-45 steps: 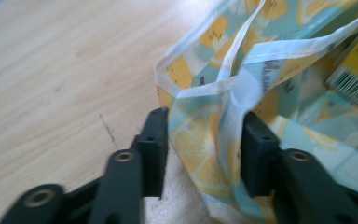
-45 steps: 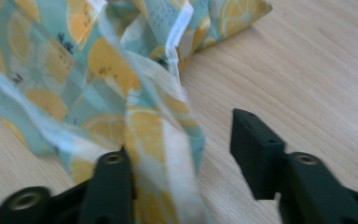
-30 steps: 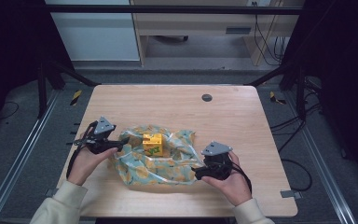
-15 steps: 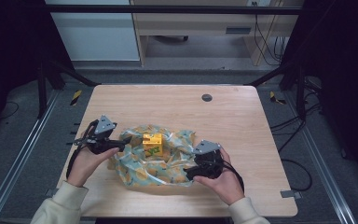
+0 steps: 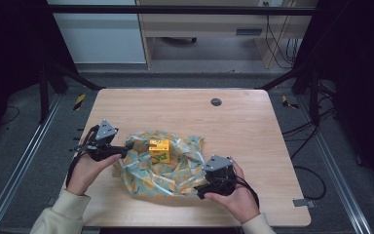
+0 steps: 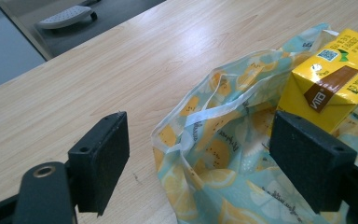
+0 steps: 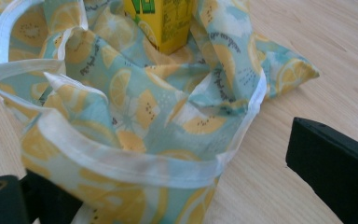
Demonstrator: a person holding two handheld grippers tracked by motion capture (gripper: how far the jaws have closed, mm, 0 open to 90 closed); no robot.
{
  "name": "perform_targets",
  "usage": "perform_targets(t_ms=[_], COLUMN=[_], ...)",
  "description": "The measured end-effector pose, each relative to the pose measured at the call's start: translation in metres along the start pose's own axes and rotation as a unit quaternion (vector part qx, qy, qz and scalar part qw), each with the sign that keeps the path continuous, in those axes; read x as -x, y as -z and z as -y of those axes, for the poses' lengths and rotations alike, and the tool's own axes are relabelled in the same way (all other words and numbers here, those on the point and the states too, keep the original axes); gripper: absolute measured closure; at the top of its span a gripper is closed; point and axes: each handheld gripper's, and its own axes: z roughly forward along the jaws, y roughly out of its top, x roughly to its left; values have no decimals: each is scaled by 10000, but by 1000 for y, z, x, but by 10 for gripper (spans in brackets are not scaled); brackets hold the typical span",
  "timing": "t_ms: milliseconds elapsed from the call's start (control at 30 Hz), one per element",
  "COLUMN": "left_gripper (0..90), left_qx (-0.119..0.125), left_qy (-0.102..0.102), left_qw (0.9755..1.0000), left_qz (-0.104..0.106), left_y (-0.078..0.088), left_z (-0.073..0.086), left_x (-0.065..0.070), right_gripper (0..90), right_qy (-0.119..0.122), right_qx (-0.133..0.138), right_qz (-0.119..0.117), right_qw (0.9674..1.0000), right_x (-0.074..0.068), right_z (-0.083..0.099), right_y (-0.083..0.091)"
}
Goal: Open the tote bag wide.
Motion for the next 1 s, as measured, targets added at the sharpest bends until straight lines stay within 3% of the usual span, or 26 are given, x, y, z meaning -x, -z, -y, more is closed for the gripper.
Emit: perform_targets(t_ms=[167, 400, 500, 600, 733, 833, 1000], left_gripper=[198, 199, 198, 198, 195, 190, 177], left_qx=[-3, -47, -4, -24, -59, -17, 60], left_qy=[28, 65, 148, 139, 64, 113, 292], left_qw=[10000, 9999, 9998, 9998, 9999, 9999, 9993], left_qz=[-30, -69, -104, -114, -67, -87, -223], left_y=[0, 4, 6, 7, 6, 10, 19], left_z=[2, 6, 8, 9, 8, 9, 13], left_x=[-1, -4, -6, -5, -2, -5, -17], right_gripper=[70, 67, 72, 80, 91, 76, 77], right_qy=[33, -101, -120, -133, -146, -244, -495], right_qx=[-231, -44, -90, -266, -457, -376, 114], right_qz=[158, 185, 208, 241, 110, 149, 362], right_qw=[9996, 9998, 9997, 9993, 9988, 9989, 9980], right_x=[-4, -11, -11, -10, -3, 3, 22], right_z=[14, 33, 43, 52, 53, 52, 42], right_y=[5, 33, 40, 38, 24, 27, 47])
